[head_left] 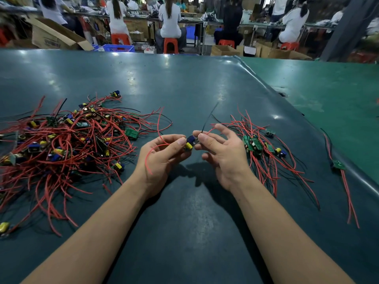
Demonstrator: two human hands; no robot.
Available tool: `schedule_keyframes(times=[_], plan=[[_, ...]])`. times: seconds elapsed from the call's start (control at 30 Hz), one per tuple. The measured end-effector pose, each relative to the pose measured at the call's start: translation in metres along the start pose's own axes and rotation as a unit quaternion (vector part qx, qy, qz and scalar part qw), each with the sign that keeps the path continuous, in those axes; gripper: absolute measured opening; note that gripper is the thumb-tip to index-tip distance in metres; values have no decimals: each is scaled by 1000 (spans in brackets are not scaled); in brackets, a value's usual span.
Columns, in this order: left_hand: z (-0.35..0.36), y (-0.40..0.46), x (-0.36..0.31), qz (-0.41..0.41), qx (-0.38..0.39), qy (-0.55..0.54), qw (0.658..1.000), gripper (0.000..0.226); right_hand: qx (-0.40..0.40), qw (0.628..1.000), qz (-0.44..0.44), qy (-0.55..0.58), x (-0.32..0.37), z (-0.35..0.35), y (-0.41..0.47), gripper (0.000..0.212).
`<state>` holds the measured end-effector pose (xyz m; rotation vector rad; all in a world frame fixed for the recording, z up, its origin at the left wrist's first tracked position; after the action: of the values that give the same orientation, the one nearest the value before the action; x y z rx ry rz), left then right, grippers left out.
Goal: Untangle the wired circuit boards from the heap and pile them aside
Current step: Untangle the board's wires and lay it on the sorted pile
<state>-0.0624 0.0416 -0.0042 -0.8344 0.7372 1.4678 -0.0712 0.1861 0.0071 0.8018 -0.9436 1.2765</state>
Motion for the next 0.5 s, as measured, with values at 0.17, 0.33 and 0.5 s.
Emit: schedule_keyframes(times=[0.17,0.33,0.5], plan=[[-1,1,0,23,0,11,1000,8,-41,993,87,-68,-7,-7,3,25],[0,1,4,18,26,64,997,19,45,989,78,-113,-8,-3,-1,20],[2,-1,4,45,44,146,987,34,44,994,78,-60,-6,-2,-2,10]])
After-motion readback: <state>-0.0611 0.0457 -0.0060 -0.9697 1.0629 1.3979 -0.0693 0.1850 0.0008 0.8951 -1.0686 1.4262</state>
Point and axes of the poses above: each hand's wrist, its own y-axis towards the middle knuckle, its own z-axis out of the palm, x = y × z, the point moved 3 cm from there along y, towards the middle knuckle, and after that the axes turned 5 degrees about -x, right-handed, at the moved point
